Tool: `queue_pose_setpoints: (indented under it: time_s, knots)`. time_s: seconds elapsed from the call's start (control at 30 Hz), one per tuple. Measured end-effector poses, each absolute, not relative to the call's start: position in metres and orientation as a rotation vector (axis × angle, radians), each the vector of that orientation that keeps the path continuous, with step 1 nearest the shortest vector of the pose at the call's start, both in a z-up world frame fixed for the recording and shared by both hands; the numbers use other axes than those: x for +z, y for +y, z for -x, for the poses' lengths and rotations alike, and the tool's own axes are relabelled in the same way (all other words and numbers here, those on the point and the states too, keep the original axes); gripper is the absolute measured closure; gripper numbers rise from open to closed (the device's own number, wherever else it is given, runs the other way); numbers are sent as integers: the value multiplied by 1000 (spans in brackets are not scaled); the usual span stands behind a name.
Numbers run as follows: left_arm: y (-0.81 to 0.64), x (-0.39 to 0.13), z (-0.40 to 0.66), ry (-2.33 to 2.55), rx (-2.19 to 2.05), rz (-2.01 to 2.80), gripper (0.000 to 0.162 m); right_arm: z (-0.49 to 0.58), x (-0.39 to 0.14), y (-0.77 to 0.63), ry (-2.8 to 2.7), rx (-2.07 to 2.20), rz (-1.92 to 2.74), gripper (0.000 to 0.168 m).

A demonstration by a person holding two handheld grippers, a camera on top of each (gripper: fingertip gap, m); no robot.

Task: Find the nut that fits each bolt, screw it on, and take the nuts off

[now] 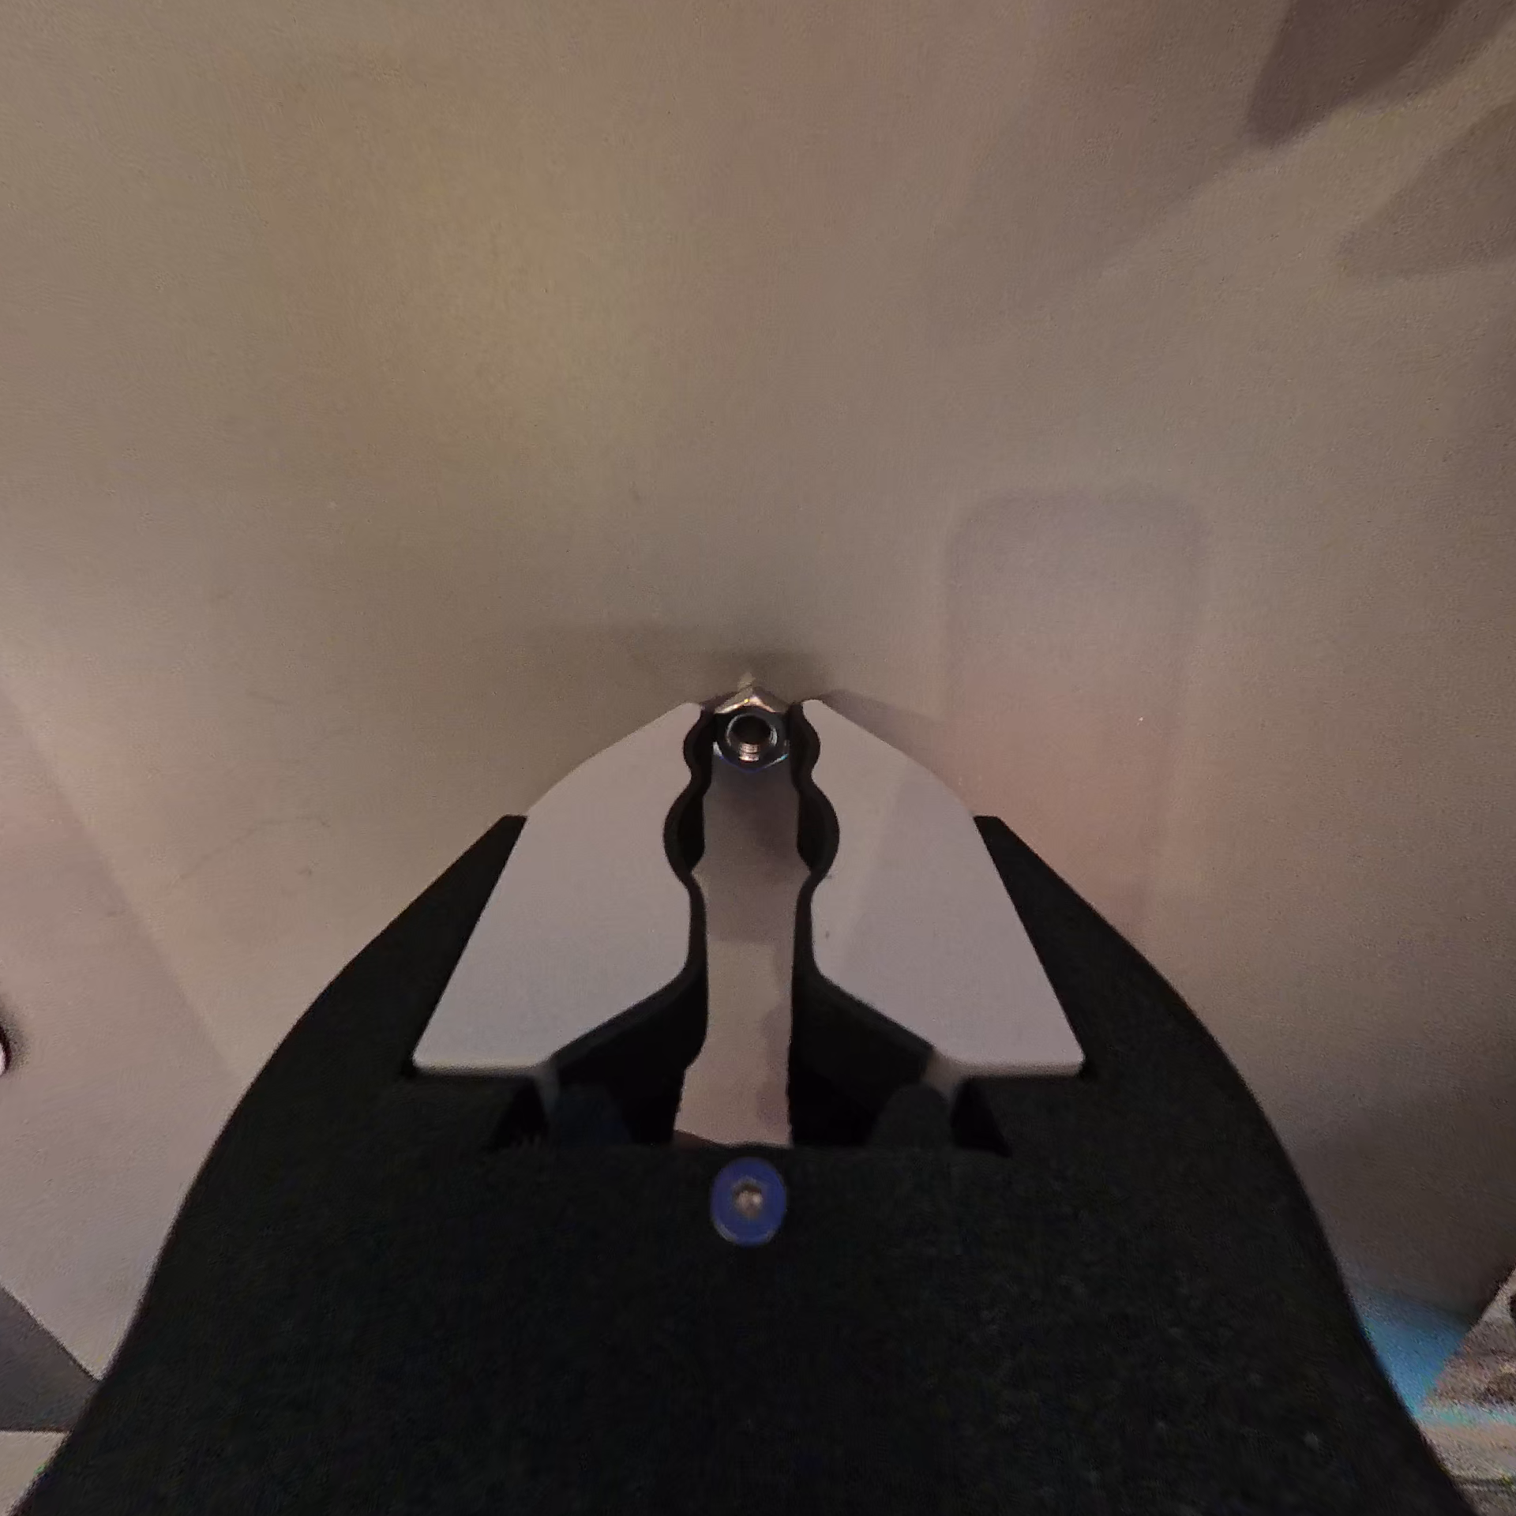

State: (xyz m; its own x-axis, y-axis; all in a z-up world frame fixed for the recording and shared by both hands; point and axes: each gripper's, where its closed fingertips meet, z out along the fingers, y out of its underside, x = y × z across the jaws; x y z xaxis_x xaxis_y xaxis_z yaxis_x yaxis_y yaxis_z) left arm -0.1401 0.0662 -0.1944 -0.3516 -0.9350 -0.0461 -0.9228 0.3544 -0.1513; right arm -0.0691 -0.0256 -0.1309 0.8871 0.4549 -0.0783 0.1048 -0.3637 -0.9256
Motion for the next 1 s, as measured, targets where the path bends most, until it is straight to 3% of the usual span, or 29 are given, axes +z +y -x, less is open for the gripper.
queue_pose_setpoints:
  time_s: [0.07, 0.17, 0.3, 0.43, 0.67, 1.0]
  knots:
    - [65, -187, 145, 2422, -206, 1738, 129, 69, -132, -24, -432, 388, 1942, 148]
    - [62, -152, 164, 2145, -368, 1808, 119, 81, -140, -23, -634, 438, 2033, 145]
    - [47, -104, 205, 1546, -689, 1848, 120, 98, -139, 1, -995, 379, 2114, 138]
    - [5, -107, 246, 1169, -959, 1864, 123, 117, -147, 41, -1255, 261, 2202, 132]
    - [-44, -114, 278, 956, -1107, 1787, 128, 132, -180, 67, -1535, 130, 2366, 136]
    - [-48, -127, 281, 1054, -1094, 1811, 128, 142, -189, 67, -1545, 155, 2437, 139]
